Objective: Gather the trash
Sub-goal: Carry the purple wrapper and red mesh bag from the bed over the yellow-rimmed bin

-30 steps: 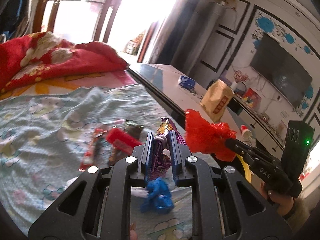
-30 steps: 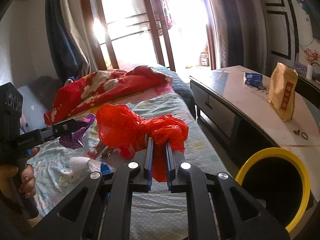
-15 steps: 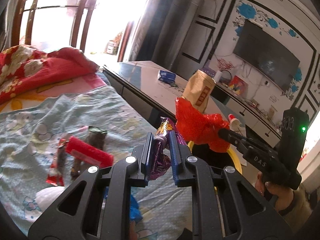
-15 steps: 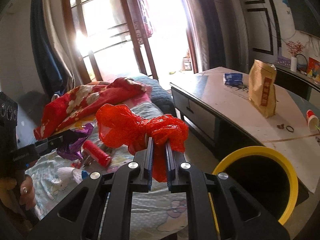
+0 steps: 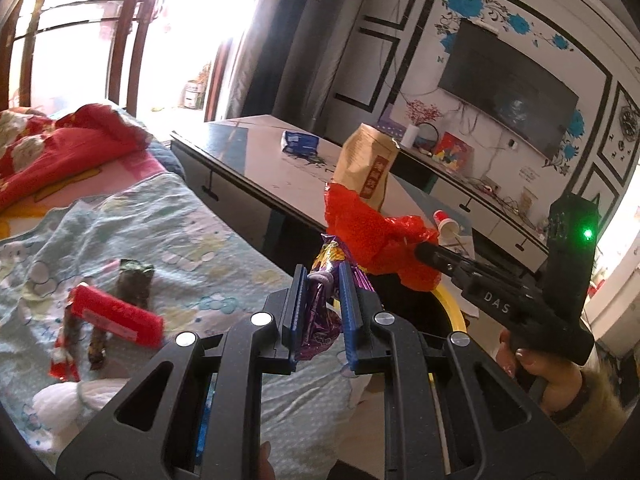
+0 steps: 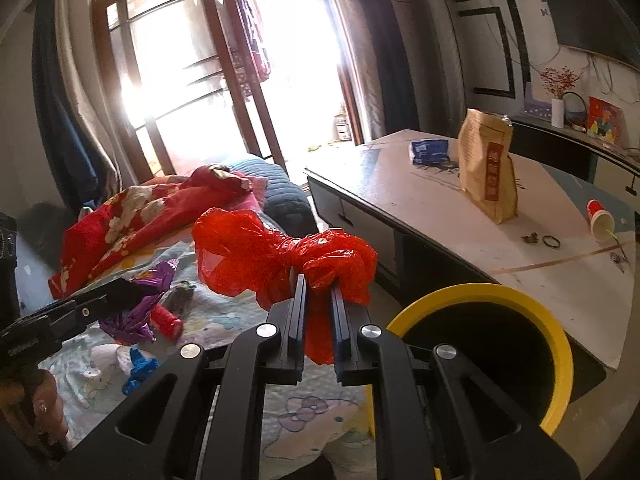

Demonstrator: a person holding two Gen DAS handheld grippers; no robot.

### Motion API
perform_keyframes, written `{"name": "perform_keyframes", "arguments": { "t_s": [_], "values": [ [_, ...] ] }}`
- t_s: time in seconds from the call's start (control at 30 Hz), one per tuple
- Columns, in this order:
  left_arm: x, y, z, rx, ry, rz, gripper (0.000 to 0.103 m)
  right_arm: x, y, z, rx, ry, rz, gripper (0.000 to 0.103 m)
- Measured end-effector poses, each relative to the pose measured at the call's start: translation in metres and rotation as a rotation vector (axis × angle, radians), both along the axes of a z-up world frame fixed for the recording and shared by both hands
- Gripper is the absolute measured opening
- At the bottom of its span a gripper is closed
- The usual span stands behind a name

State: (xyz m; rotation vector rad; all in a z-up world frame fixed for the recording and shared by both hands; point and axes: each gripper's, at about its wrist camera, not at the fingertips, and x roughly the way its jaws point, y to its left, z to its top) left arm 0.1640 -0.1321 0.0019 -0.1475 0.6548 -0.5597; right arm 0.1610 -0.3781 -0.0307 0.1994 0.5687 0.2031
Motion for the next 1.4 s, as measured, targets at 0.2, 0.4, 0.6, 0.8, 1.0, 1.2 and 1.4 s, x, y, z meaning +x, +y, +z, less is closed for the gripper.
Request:
{"name": "perform_keyframes", "arguments": {
  "t_s": [0.2, 0.4, 0.6, 0.8, 1.0, 1.2, 1.4],
  "values": [
    [0.002, -0.024, -0.006, 0.016, 0.004, -0.038, 0.011, 0.000, -0.019, -0.002, 0.000, -0.001, -0.053, 0.011],
    [0.003, -0.044, -0.015, 0.040, 0.018, -0.075, 0.011, -0.001, -0.044, -0.007, 0.013, 0.006, -0.111, 0.011],
    [0.005, -0.068, -0.024, 0.064, 0.017, -0.124, 0.011, -0.004, -0.071, -0.012, 0.014, 0.016, -0.183, 0.011],
    [0.006, -0.096, -0.034, 0.076, 0.023, -0.184, 0.011, -0.007, -0.100, -0.023, 0.024, 0.042, -0.256, 0.011],
    [0.009, -0.121, -0.048, 0.099, 0.037, -0.230, 0.011, -0.007, -0.125, -0.039, 0.052, 0.083, -0.318, 0.011],
    [0.017, -0.140, -0.068, 0.111, 0.077, -0.258, 0.011, -0.007, -0.138, -0.056, 0.061, 0.132, -0.357, 0.011],
    [0.024, -0.157, -0.086, 0.122, 0.115, -0.269, 0.012, -0.002, -0.148, -0.071, 0.067, 0.175, -0.373, 0.011]
  ]
}}
